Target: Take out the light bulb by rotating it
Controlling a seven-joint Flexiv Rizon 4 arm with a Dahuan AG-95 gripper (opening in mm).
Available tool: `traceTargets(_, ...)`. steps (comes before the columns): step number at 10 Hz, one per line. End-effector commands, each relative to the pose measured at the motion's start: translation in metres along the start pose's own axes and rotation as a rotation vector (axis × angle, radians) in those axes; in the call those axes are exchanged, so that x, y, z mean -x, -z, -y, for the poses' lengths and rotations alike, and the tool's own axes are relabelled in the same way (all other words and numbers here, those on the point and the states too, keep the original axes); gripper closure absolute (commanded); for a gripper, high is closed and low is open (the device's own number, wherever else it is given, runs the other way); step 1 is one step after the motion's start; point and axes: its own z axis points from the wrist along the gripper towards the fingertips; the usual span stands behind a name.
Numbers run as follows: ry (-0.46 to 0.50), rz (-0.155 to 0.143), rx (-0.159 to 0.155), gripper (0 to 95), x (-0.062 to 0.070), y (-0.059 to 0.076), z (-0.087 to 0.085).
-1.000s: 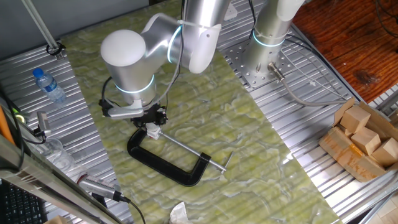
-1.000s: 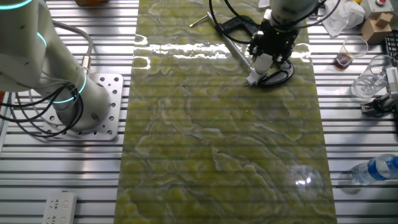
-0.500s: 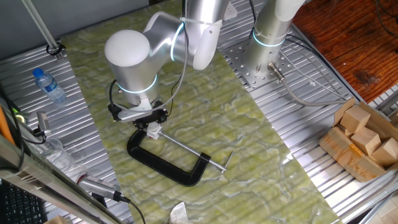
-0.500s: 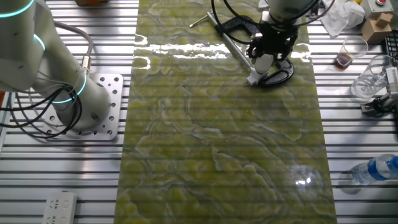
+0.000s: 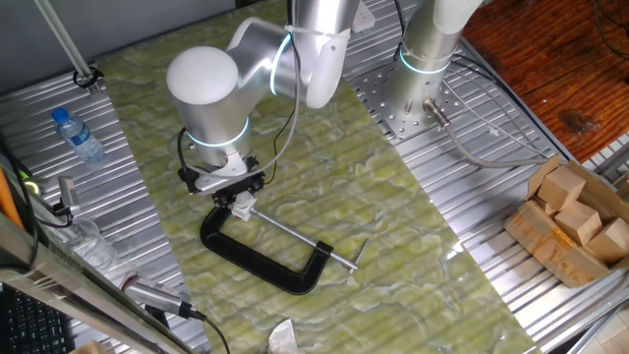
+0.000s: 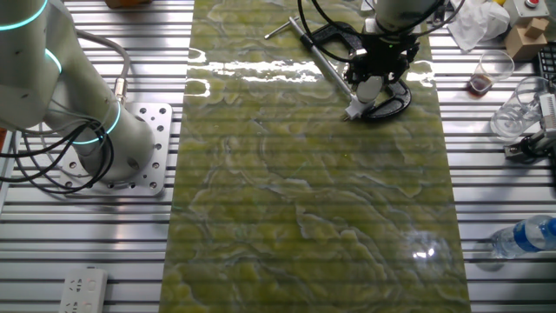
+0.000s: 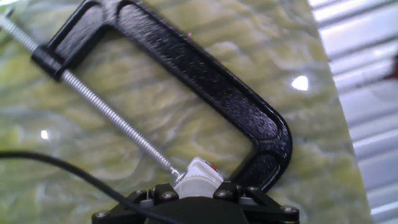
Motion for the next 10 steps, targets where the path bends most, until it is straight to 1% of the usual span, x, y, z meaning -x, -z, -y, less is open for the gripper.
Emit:
traceTargets(1,-0.025,-0.001,-0.001,95.0,0.0,0.0005,-0.0002)
traceTargets(3,-0.037,-0.002,0.001,57.0,0.0,0.0005,-0.0002)
traceTargets(5,-0.041,-0.001,0.001,57.0,0.0,0.0005,-0.0002)
traceTargets(6,-0.04,0.002,0.001,38.0,0.0,0.0005,-0.0002)
traceTargets(10,-0.047,0.001,0.001,38.0,0.0006,0.0021,0.0009)
